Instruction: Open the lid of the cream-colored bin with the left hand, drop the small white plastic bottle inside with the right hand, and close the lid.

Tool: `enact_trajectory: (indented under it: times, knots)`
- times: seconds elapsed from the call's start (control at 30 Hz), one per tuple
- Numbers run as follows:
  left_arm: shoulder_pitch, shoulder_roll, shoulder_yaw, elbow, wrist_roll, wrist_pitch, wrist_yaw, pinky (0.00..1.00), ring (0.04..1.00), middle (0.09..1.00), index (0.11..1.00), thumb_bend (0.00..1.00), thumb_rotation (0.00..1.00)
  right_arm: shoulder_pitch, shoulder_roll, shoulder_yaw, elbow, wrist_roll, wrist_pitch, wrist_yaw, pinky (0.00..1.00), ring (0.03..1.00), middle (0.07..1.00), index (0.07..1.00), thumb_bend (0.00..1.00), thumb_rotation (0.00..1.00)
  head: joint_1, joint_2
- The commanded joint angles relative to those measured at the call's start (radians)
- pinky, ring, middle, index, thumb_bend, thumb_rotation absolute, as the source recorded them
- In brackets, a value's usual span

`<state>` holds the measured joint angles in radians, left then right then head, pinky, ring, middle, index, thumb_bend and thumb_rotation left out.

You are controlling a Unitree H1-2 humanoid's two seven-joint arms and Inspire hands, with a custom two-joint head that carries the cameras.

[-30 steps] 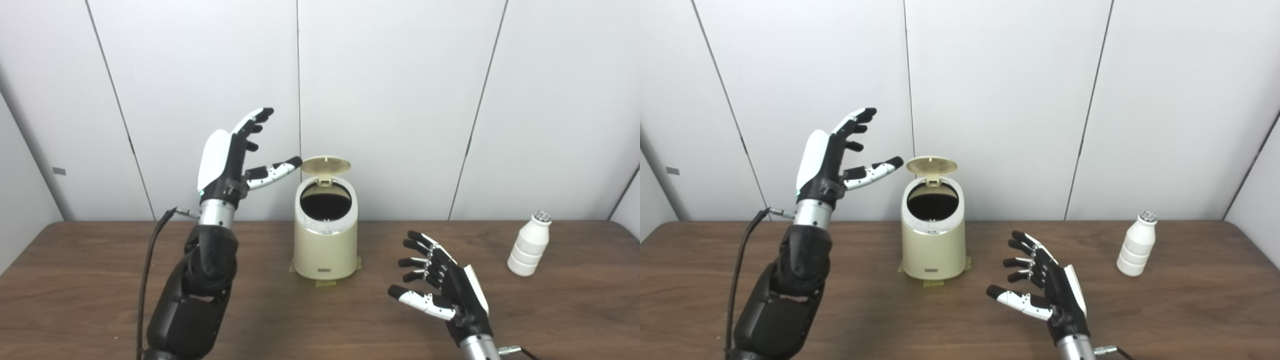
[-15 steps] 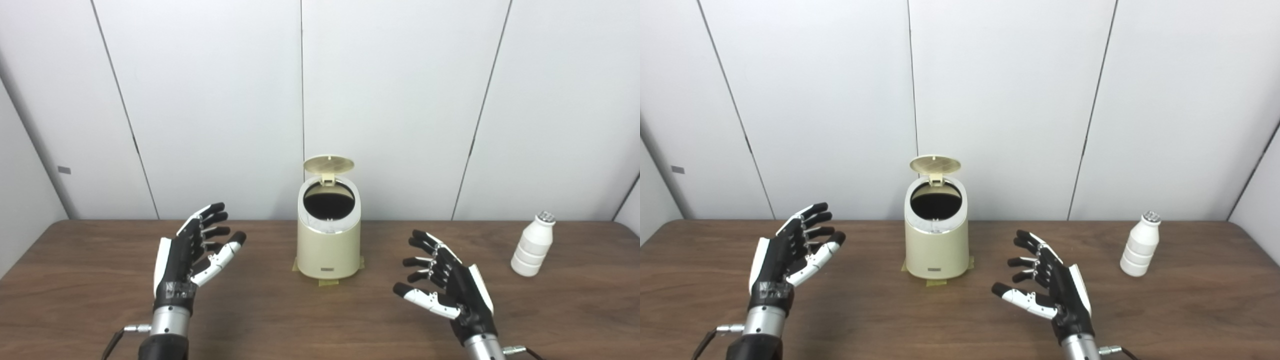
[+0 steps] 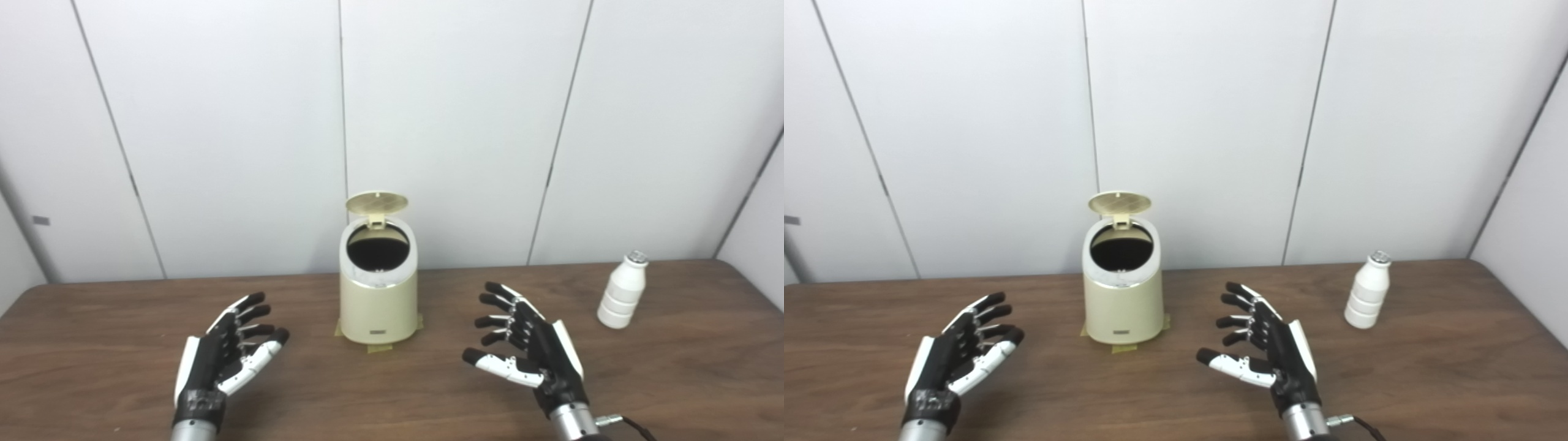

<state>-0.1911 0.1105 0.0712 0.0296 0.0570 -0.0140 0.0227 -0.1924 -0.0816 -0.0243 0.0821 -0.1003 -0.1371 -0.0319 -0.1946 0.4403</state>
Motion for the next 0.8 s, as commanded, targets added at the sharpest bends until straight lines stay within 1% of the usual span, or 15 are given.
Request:
enact_trajectory:
  times: [0.0,0.1,0.17,0.23,0.27,0.3,0.33,0.37,0.43,0.5,0.57,0.6,0.67,0.77]
  knots:
    - [-0.029,0.021,0.006,0.000,-0.009,-0.061,-0.006,0.56,0.701,0.788,0.842,0.69,0.32,-0.076,-0.036,-0.023,-0.013,-0.006,-0.058,-0.015,0.51,0.655,0.790,0.802,0.80,0.25,-0.056,-0.015]
    - [-0.029,0.028,0.009,0.023,-0.018,-0.079,-0.010,0.58,0.717,0.798,0.848,0.64,0.28,-0.118,-0.078,-0.036,-0.032,-0.031,-0.042,-0.014,0.51,0.648,0.790,0.807,0.78,0.22,-0.116,-0.034]
    - [-0.031,0.037,0.010,0.029,-0.019,-0.079,-0.014,0.59,0.728,0.810,0.860,0.62,0.27,-0.147,-0.108,-0.045,-0.088,-0.061,0.016,-0.014,0.52,0.649,0.781,0.813,0.78,0.23,-0.146,-0.044]
    - [-0.034,0.045,0.010,0.041,-0.017,-0.088,-0.017,0.59,0.735,0.814,0.861,0.61,0.27,-0.170,-0.134,-0.057,-0.148,-0.066,0.086,-0.004,0.54,0.659,0.779,0.808,0.77,0.20,-0.170,-0.055]
    - [-0.037,0.049,0.011,0.049,-0.013,-0.091,-0.016,0.59,0.736,0.815,0.861,0.61,0.27,-0.184,-0.154,-0.066,-0.168,-0.067,0.111,0.000,0.54,0.661,0.781,0.808,0.77,0.19,-0.182,-0.061]
    - [-0.038,0.050,0.012,0.055,-0.010,-0.092,-0.016,0.60,0.737,0.814,0.859,0.61,0.28,-0.194,-0.167,-0.071,-0.180,-0.067,0.125,0.002,0.55,0.663,0.787,0.812,0.75,0.18,-0.184,-0.062]
    - [-0.041,0.051,0.015,0.064,-0.019,-0.095,-0.020,0.60,0.737,0.813,0.858,0.62,0.29,-0.210,-0.185,-0.091,-0.186,-0.036,0.139,0.009,0.55,0.664,0.789,0.815,0.74,0.17,-0.195,-0.074]
    - [-0.044,0.051,0.018,0.072,-0.025,-0.097,-0.023,0.60,0.741,0.815,0.856,0.62,0.28,-0.227,-0.203,-0.112,-0.185,-0.015,0.145,0.009,0.56,0.667,0.786,0.817,0.74,0.15,-0.198,-0.076]
    - [-0.049,0.055,0.019,0.086,-0.030,-0.103,-0.027,0.60,0.741,0.810,0.848,0.63,0.27,-0.247,-0.224,-0.137,-0.170,0.004,0.140,0.007,0.59,0.681,0.773,0.817,0.76,0.18,-0.207,-0.083]
    - [-0.053,0.059,0.019,0.091,-0.032,-0.097,-0.031,0.60,0.742,0.810,0.851,0.62,0.28,-0.267,-0.250,-0.163,-0.149,0.010,0.133,-0.001,0.59,0.677,0.760,0.812,0.77,0.18,-0.220,-0.087]
    - [-0.055,0.060,0.020,0.091,-0.042,-0.092,-0.038,0.61,0.752,0.816,0.855,0.60,0.24,-0.288,-0.278,-0.187,-0.137,-0.003,0.141,-0.015,0.61,0.690,0.753,0.810,0.77,0.17,-0.229,-0.088]
    - [-0.056,0.059,0.021,0.087,-0.048,-0.084,-0.039,0.61,0.754,0.819,0.855,0.59,0.24,-0.299,-0.292,-0.197,-0.134,-0.012,0.146,-0.023,0.62,0.698,0.757,0.813,0.76,0.17,-0.232,-0.088]
    - [-0.056,0.059,0.023,0.082,-0.057,-0.076,-0.042,0.62,0.772,0.831,0.852,0.59,0.23,-0.317,-0.317,-0.211,-0.129,-0.032,0.162,-0.038,0.64,0.709,0.765,0.818,0.72,0.14,-0.236,-0.088]
    - [-0.058,0.063,0.026,0.081,-0.062,-0.078,-0.044,0.62,0.781,0.832,0.849,0.59,0.23,-0.343,-0.357,-0.231,-0.101,-0.054,0.180,-0.053,0.68,0.723,0.779,0.816,0.72,0.12,-0.243,-0.083]
